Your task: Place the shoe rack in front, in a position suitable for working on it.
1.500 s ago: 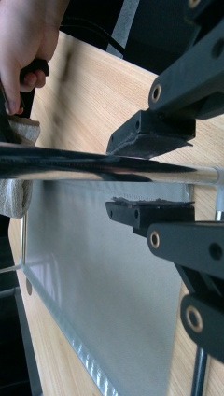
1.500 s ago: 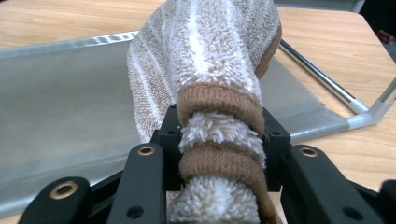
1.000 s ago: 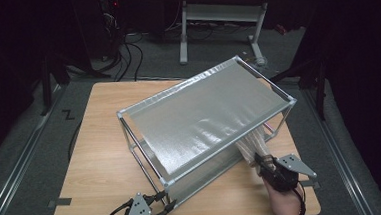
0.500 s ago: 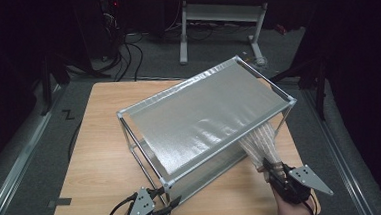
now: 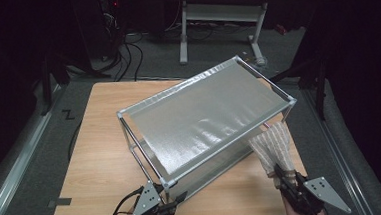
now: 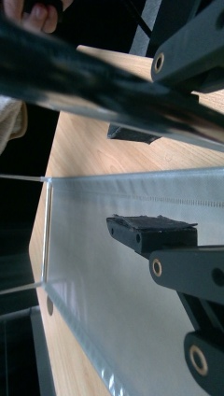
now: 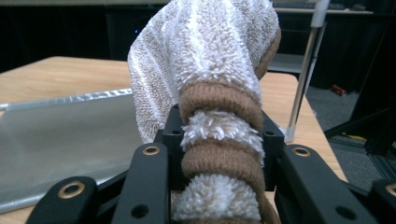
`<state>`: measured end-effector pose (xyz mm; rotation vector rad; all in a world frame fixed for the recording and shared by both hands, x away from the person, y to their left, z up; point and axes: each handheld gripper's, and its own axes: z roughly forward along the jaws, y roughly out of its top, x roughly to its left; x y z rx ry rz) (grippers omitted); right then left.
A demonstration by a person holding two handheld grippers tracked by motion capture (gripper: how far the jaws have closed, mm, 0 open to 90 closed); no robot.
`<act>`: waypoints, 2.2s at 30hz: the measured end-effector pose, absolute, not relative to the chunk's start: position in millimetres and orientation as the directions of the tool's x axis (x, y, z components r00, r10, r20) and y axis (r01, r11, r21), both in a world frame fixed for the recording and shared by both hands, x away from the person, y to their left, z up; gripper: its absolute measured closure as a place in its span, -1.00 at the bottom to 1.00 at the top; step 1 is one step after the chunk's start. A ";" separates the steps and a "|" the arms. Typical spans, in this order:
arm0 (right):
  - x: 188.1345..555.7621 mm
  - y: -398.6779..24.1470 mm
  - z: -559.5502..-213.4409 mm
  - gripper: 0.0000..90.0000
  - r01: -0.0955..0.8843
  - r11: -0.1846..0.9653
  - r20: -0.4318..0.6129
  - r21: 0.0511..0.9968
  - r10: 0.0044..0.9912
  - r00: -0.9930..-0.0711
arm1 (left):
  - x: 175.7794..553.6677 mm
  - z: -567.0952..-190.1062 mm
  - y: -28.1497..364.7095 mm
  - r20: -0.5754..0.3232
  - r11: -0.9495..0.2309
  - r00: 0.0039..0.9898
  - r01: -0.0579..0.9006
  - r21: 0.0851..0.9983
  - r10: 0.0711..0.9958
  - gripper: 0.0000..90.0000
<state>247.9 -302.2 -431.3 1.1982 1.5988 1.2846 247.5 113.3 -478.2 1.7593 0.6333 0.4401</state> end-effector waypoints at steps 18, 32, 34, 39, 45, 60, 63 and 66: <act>245.8 -294.5 -389.3 0.46 0.005 -0.029 0.029 1.000 0.951 -0.308 | 234.6 -477.9 122.4 -0.022 -0.187 0.753 0.192 0.963 0.658 0.14; 290.0 -248.2 -352.8 0.45 -0.069 -0.043 0.011 0.997 0.913 -0.407 | 224.8 -475.3 120.5 -0.007 -0.177 0.750 0.165 0.970 0.662 0.24; 296.8 -241.8 -349.5 0.44 -0.066 -0.041 0.010 0.997 0.910 -0.414 | 225.2 -475.3 120.5 -0.008 -0.177 0.755 0.165 0.970 0.656 0.28; 313.9 -229.1 -344.6 0.45 -0.042 -0.030 0.009 0.999 0.903 -0.429 | 225.4 -475.0 118.7 -0.006 -0.179 0.763 0.159 0.971 0.646 0.33; 333.6 -215.9 -340.3 0.44 -0.016 -0.007 -0.001 1.000 0.901 -0.434 | 225.9 -474.6 117.1 0.002 -0.183 0.766 0.151 0.971 0.643 0.39; 355.4 -205.2 -352.4 0.32 0.077 0.041 -0.003 0.996 0.899 -0.438 | 225.1 -473.6 117.6 0.002 -0.181 0.768 0.148 0.972 0.641 0.42; 356.7 -203.8 -352.3 0.30 0.078 0.047 -0.009 0.996 0.899 -0.438 | 225.6 -473.8 118.0 0.001 -0.180 0.767 0.149 0.972 0.642 0.42; 357.9 -202.1 -352.1 0.27 0.080 0.053 -0.013 0.995 0.899 -0.438 | 225.4 -473.9 118.0 0.002 -0.180 0.767 0.148 0.972 0.641 0.43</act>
